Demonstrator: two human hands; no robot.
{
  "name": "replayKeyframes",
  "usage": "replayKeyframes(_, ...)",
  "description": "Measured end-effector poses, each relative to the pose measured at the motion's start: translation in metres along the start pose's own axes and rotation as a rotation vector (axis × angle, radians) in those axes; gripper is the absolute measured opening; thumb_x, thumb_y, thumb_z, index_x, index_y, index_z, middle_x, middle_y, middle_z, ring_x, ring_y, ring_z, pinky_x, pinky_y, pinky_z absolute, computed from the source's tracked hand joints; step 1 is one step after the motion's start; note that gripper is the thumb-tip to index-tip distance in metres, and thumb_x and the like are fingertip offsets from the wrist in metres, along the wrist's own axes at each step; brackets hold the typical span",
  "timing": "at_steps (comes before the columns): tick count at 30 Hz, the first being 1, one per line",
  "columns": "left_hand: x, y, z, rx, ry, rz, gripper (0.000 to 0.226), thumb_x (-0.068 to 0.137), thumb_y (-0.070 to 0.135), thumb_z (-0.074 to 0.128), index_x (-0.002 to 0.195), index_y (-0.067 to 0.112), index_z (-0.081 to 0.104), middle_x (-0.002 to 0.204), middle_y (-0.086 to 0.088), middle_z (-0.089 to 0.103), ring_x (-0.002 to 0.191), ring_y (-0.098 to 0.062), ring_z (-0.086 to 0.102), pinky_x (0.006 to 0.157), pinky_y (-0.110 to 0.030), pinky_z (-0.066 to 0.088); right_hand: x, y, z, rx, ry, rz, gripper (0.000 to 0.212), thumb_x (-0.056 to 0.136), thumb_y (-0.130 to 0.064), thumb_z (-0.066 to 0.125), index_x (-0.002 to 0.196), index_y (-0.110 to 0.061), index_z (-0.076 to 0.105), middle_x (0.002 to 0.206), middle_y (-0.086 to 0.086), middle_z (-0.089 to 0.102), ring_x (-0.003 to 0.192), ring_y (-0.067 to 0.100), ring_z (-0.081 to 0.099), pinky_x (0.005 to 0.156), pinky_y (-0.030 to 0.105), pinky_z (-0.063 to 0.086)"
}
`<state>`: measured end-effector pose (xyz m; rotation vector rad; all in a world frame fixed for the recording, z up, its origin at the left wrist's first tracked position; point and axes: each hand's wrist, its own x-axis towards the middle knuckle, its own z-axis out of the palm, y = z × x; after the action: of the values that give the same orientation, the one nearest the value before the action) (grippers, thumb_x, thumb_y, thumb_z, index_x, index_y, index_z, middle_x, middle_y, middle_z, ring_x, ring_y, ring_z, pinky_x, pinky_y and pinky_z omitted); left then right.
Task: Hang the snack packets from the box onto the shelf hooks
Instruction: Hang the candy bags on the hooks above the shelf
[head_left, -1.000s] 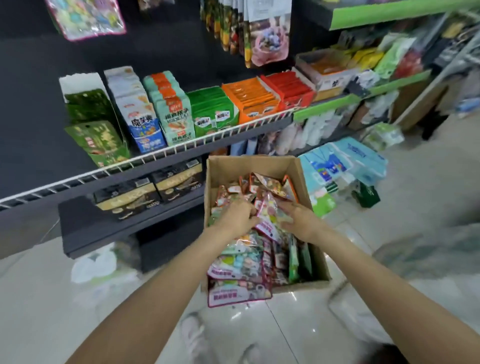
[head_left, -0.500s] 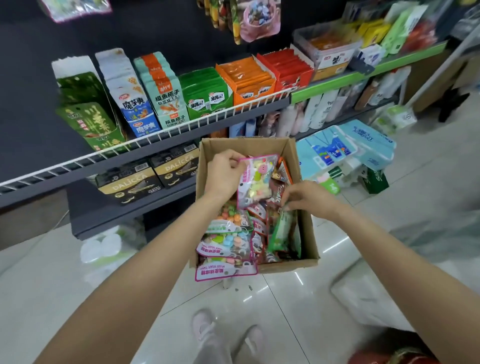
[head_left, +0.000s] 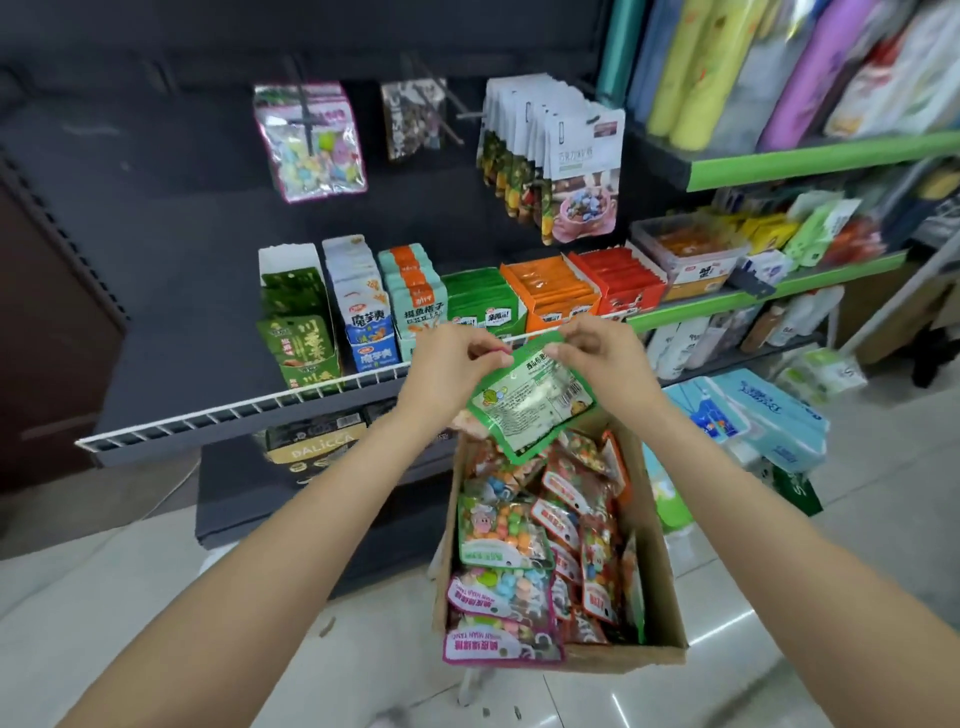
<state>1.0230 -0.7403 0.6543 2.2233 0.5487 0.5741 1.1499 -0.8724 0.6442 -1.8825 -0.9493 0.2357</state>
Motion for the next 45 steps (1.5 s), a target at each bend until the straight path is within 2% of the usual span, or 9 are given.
replayKeyframes(10,0.053,-0.048,-0.105,0.061,0.076,0.006,0.013,0.084,0.020,0.070,0.091,0.011,0.075,0.080,0.002,0.068,0.075,-0.008,0.058,0.066,-0.017,0.039,0.078,-0.080,0.073,-0.154,0.026,-0.116,0.026,0.083,-0.022,0.070,0.064,-0.026,0.053,0.060,-0.009,0.059,0.058,0.005,0.052,0.062,0.029,0.042)
replayKeyframes(17,0.081,-0.089,-0.168,0.129,0.291,-0.047,0.012,0.087,0.016,0.066,0.092,0.012,0.076,0.093,-0.005,0.073,0.086,-0.018,0.065,0.076,-0.026,0.048,0.110,-0.109,0.110,-0.279,0.336,-0.131,0.028,0.087,-0.019,0.063,0.066,-0.015,0.046,0.054,-0.011,0.051,0.052,0.011,0.049,0.054,0.031,0.038)
replayKeyframes(22,0.096,-0.099,-0.174,-0.193,0.187,-0.255,0.018,0.079,0.017,0.075,0.090,0.003,0.075,0.080,-0.001,0.065,0.087,-0.010,0.060,0.066,-0.015,0.042,0.113,-0.115,0.151,-0.387,0.306,-0.410,0.016,0.085,-0.024,0.062,0.073,-0.015,0.058,0.078,-0.003,0.073,0.068,0.019,0.069,0.056,0.034,0.053)
replayKeyframes(26,0.104,-0.105,-0.174,-0.538,0.127,-0.460,0.025,0.079,0.013,0.075,0.098,-0.003,0.070,0.078,-0.005,0.064,0.070,-0.016,0.060,0.041,-0.015,0.047,0.115,-0.109,0.174,-0.541,0.305,-0.630,0.012,0.075,-0.024,0.064,0.070,-0.015,0.070,0.073,-0.001,0.073,0.061,0.018,0.068,0.045,0.028,0.051)
replayKeyframes(33,0.119,-0.102,-0.170,-0.381,-0.019,-0.607,0.025,0.073,0.003,0.077,0.095,-0.006,0.068,0.084,-0.016,0.070,0.062,-0.020,0.066,0.063,-0.031,0.059,0.122,-0.099,0.190,-0.569,0.250,-0.749,0.017,0.085,-0.014,0.056,0.069,-0.020,0.054,0.076,-0.001,0.067,0.063,0.021,0.064,0.041,0.032,0.048)
replayKeyframes(36,0.125,-0.105,-0.169,-0.359,-0.011,-0.560,0.023,0.073,0.003,0.077,0.093,-0.005,0.070,0.089,-0.016,0.070,0.068,-0.017,0.067,0.065,-0.029,0.060,0.123,-0.097,0.190,-0.568,0.173,-0.665,0.013,0.084,-0.021,0.057,0.075,-0.014,0.064,0.088,-0.002,0.065,0.066,0.019,0.062,0.046,0.034,0.051)
replayKeyframes(40,0.125,-0.114,-0.176,-0.242,-0.024,-0.352,0.005,0.080,0.004,0.071,0.085,0.003,0.074,0.078,-0.007,0.068,0.081,-0.018,0.063,0.080,-0.036,0.056,0.129,-0.097,0.178,-0.149,0.038,-0.286,0.028,0.083,-0.036,0.068,0.106,-0.020,0.066,0.112,-0.006,0.054,0.102,0.007,0.055,0.088,0.037,0.052)
replayKeyframes(42,0.123,-0.114,-0.182,-0.129,-0.042,-0.201,0.006,0.082,0.009,0.071,0.085,0.008,0.076,0.067,0.006,0.063,0.072,-0.007,0.058,0.070,-0.024,0.050,0.138,-0.098,0.166,-0.087,0.016,-0.148,0.045,0.087,-0.037,0.062,0.130,-0.029,0.050,0.128,-0.008,0.044,0.115,0.000,0.043,0.102,0.031,0.041)
replayKeyframes(45,0.124,-0.112,-0.192,-0.037,-0.067,-0.088,0.008,0.083,0.012,0.069,0.087,0.012,0.076,0.068,0.011,0.063,0.064,0.000,0.054,0.060,-0.013,0.041,0.154,-0.101,0.161,-0.011,-0.069,0.001,0.055,0.090,-0.029,0.060,0.140,-0.032,0.037,0.120,-0.005,0.054,0.110,0.001,0.048,0.093,0.023,0.040)
